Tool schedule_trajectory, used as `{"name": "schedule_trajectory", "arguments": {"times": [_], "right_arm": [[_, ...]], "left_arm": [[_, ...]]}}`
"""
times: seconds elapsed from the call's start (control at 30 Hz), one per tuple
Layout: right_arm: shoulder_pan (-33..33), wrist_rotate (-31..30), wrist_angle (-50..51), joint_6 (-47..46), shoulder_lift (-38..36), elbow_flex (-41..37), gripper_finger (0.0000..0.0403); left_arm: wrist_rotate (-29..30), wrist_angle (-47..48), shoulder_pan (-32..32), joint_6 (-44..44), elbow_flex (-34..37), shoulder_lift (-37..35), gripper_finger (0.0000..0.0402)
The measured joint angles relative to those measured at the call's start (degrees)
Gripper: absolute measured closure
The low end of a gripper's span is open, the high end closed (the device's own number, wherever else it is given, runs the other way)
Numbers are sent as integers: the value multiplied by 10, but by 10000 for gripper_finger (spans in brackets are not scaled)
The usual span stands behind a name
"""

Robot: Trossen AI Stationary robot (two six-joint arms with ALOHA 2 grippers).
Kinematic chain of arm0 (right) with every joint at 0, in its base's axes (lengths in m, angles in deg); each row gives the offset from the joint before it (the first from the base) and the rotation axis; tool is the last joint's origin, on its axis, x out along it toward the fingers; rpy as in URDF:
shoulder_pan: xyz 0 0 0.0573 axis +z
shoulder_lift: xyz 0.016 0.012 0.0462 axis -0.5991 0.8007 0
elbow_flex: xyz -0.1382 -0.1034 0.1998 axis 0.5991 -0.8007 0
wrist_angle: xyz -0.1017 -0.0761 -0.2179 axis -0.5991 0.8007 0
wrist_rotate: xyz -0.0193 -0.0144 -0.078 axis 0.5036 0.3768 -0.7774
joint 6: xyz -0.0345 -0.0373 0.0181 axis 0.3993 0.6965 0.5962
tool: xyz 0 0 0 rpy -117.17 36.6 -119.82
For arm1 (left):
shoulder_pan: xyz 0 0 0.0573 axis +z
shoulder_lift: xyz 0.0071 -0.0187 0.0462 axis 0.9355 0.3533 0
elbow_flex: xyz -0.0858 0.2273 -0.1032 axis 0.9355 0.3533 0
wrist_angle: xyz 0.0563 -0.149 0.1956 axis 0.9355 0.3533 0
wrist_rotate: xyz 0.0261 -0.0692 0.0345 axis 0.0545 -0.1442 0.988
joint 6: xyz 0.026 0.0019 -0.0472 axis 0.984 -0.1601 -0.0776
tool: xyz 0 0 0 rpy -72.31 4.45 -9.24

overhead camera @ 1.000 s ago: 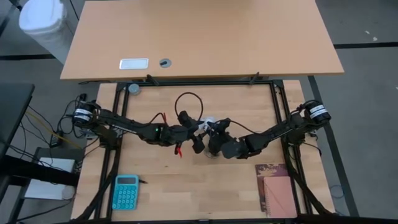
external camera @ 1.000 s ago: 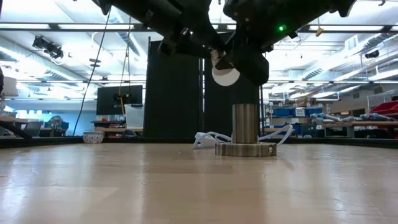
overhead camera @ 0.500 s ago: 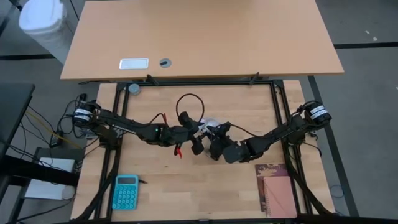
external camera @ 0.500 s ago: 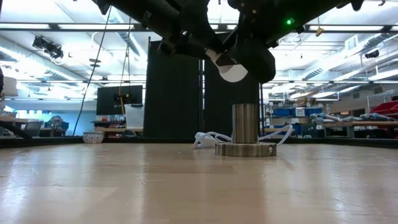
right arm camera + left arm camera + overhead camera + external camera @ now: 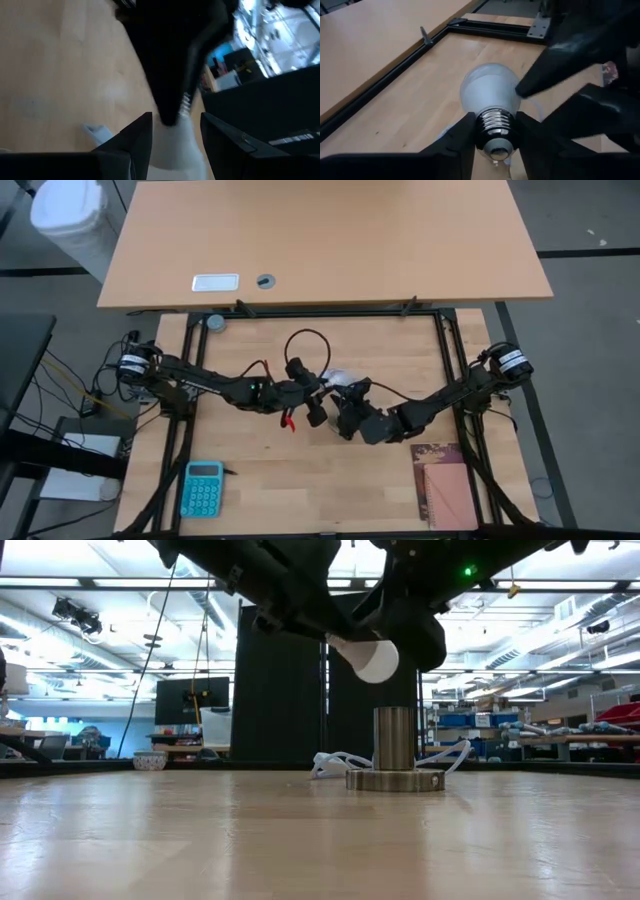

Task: Screw lightbulb
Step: Insert the white lightbulb into the lamp socket

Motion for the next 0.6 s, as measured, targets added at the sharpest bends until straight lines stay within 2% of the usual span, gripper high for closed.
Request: {"name": "schedule_trajectory", "arguments": {"times": [0.27,0.37,0.47,0.6], "right_arm": [[42,-51,3,3,-27,0,238],[73,-75,5,-30,-52,0,237],[100,-58,42,-124,-96,0,237],[109,40,173,-325,-172,-3,239]], "left_arm": [[-13,3,1,13,0,0,269],[-14,2,1,13,0,0,269],[-17,-13,1,27,0,0,270],[-39,-90,1,71,4,0,270]]}}
